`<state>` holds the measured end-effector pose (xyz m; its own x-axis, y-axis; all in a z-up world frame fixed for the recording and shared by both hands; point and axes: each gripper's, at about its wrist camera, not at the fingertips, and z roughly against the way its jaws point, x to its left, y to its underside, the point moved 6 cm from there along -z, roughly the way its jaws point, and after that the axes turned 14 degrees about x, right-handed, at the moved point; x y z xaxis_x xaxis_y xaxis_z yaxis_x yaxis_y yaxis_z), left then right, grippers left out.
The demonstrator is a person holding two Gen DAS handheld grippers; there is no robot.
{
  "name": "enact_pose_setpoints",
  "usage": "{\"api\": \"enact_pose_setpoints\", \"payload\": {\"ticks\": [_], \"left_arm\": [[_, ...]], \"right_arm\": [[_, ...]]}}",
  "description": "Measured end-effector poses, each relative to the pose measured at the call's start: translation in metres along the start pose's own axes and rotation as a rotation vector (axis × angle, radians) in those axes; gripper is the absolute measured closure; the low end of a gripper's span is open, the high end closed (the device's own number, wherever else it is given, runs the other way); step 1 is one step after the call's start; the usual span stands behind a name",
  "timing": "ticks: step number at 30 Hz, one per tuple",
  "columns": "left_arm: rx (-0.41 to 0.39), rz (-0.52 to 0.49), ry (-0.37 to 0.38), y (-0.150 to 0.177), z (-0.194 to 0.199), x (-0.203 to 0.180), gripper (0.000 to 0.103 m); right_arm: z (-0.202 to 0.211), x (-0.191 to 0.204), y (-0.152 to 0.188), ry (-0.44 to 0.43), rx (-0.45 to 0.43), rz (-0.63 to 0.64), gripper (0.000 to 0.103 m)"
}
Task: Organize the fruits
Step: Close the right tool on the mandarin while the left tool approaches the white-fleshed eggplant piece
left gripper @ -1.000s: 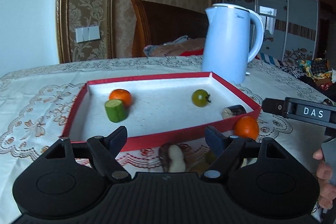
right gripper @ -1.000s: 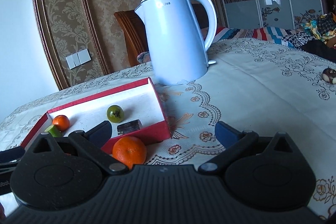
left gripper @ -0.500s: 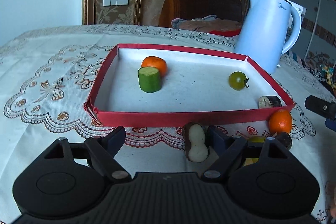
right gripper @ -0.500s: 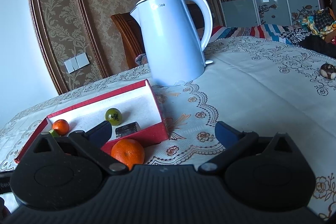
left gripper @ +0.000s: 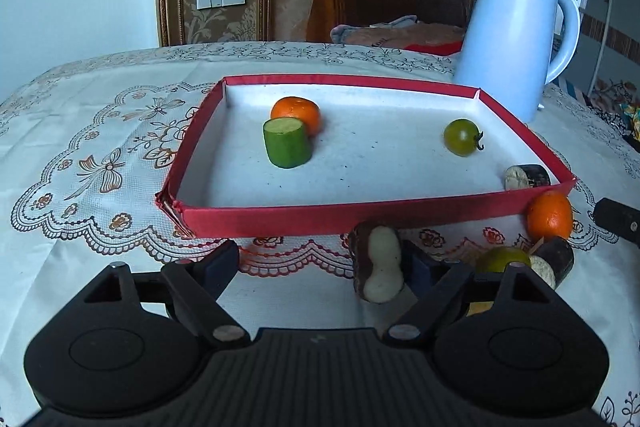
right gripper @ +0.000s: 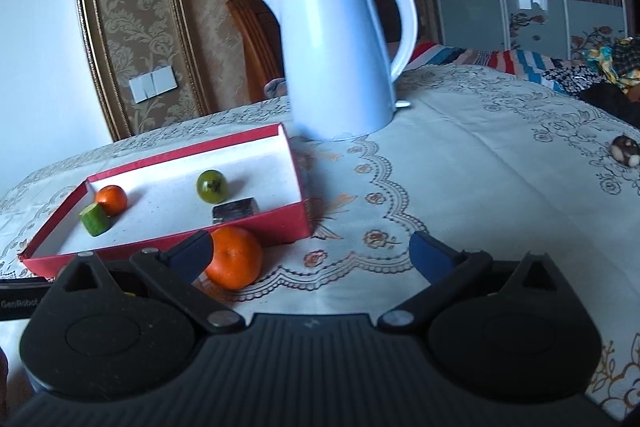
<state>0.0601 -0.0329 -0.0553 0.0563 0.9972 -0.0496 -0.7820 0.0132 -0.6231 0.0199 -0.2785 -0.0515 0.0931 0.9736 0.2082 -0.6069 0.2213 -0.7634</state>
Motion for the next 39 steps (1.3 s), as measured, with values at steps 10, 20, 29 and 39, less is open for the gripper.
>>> {"api": "enact_pose_setpoints", "payload": {"ticks": [10,20,29,39], "left_arm": [[0.007,-0.023,-0.012,0.0,-0.002,-0.004,0.017],[0.013,-0.028,-0.016,0.0,-0.004,-0.004,0.017],[0.014,-0.03,-0.018,0.001,-0.005,-0.005,0.017],[0.016,-0.038,-0.024,0.001,-0.006,-0.005,0.017]], "right_arm": [[-0.018,0.015,-0.001,-0.074,0.092,0.004,0.007],[-0.029,0.021,-0.005,-0.032,0.11,0.026,0.007],[-0.039,0.035,-0.006,-0.016,0.149,0.087,0.02],[-0.043,0.041,-0.005,-0.005,0.166,0.108,0.026]]}}
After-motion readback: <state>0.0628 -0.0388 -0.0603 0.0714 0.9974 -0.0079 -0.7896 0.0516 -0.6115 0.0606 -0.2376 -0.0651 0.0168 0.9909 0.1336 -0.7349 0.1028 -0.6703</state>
